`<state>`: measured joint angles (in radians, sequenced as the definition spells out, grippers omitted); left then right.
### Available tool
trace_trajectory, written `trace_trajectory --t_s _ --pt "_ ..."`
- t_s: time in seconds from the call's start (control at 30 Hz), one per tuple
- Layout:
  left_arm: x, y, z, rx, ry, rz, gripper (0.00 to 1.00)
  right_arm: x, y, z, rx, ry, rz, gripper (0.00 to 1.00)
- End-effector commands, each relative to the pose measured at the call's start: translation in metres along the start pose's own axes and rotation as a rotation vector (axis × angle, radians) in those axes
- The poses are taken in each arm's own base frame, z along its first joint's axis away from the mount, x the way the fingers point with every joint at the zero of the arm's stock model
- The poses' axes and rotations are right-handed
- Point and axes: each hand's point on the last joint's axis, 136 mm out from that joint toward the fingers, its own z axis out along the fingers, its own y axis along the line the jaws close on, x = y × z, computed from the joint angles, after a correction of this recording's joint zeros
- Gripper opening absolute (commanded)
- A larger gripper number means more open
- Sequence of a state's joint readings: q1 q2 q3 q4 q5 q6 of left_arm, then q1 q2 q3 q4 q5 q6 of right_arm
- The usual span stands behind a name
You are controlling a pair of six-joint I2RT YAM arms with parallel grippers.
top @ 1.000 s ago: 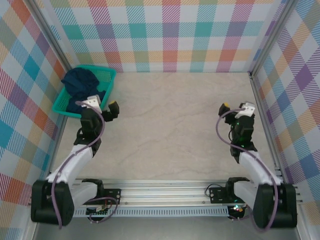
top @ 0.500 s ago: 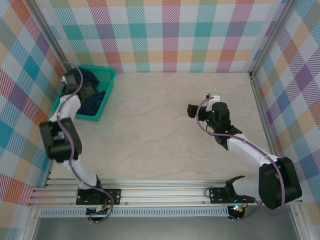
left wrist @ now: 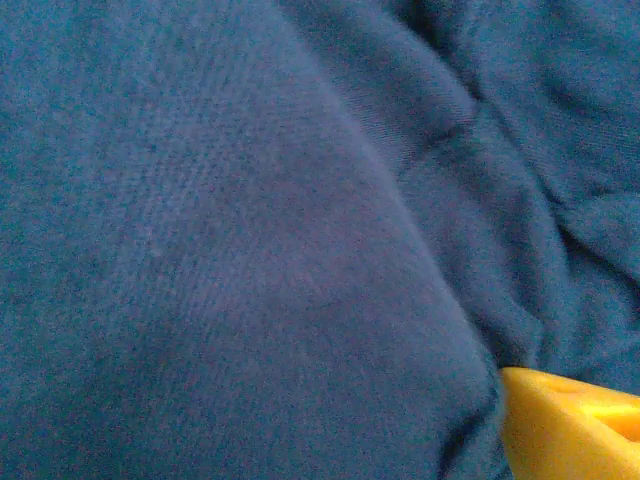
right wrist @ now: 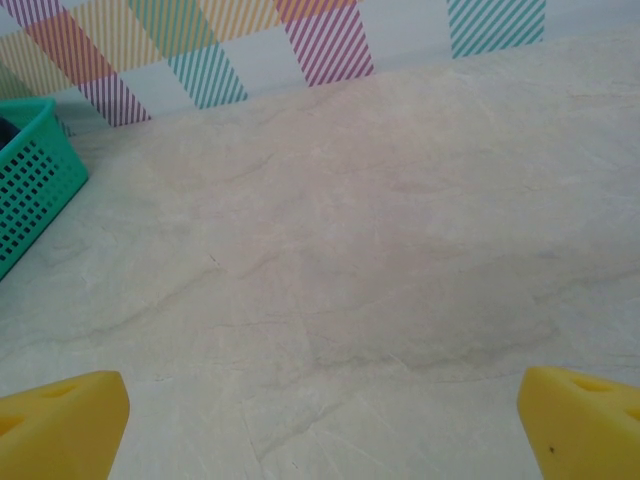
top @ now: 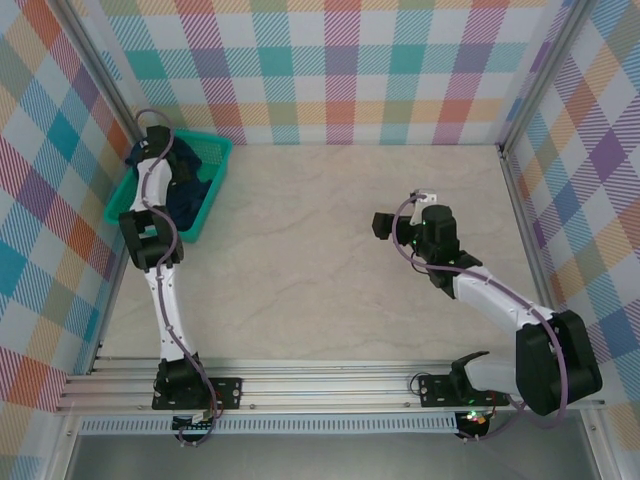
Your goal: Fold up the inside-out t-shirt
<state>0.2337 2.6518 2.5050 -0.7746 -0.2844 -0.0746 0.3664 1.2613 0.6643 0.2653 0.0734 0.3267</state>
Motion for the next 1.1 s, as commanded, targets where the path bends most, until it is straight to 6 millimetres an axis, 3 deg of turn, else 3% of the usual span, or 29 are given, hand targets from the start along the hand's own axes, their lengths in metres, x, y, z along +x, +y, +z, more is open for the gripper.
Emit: trace_trajectory --t_s 0.0,0.13,0.2,0.23,0.37,0.5,0.57,0.63,0.8,0.97,1.07 --pt "0.007 0.000 0.009 0.017 0.039 0.062 0.67 -0.005 0.009 0.006 -0.031 0.016 0.023 1.00" --pt "-0.012 -0.016 -0.007 0.122 -0.013 0.039 0.20 0.001 0.011 0.012 -0.044 0.040 0.063 1.00" --pt "-0.029 -0.019 -0.034 0.169 -0.048 0.011 0.03 0.001 0.012 0.014 -0.051 0.048 0.082 1.00" --pt "-0.039 -0.019 -0.053 0.195 -0.068 -0.004 0.00 0.000 0.014 0.014 -0.057 0.050 0.089 1.00" --pt "-0.078 -0.024 -0.155 0.349 -0.195 -0.072 0.00 -0.005 0.017 0.010 -0.064 0.047 0.093 1.00" --pt "-0.095 -0.027 -0.289 0.460 -0.445 -0.078 0.00 -0.013 0.018 0.001 -0.054 0.040 0.069 1.00" --pt "-0.088 -0.032 -0.353 0.541 -0.536 -0.067 0.00 -0.016 0.016 -0.004 -0.038 0.036 0.049 1.00" --pt "-0.073 -0.043 -0.403 0.624 -0.581 -0.041 0.00 -0.022 0.014 -0.009 -0.014 0.027 0.014 1.00" --pt "-0.029 -0.090 -0.497 0.828 -0.656 0.086 0.00 -0.040 0.013 -0.022 0.033 0.025 -0.076 1.00" --pt "0.018 -0.148 -0.562 1.053 -0.649 0.204 0.00 -0.063 0.010 -0.043 0.080 0.014 -0.140 1.00" --pt "0.041 -0.181 -0.567 1.101 -0.609 0.245 0.00 -0.068 0.008 -0.054 0.092 0.018 -0.138 1.00"
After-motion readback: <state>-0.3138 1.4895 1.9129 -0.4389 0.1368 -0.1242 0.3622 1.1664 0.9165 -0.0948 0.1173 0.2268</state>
